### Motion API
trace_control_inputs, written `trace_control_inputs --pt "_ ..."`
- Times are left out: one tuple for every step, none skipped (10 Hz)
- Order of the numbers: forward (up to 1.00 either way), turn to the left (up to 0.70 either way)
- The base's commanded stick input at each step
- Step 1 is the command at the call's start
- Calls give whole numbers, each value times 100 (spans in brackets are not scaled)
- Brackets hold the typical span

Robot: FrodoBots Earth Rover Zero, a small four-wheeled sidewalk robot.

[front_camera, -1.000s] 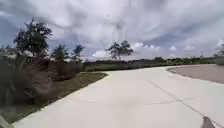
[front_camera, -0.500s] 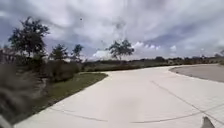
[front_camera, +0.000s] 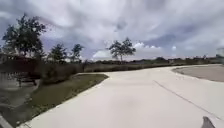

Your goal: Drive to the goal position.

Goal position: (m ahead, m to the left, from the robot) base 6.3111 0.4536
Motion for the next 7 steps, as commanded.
trace_control_inputs --pt "85 0" --pt "85 0" --pt "85 0" --pt "85 0" --pt "85 0" --pt "85 0" --pt "85 0"
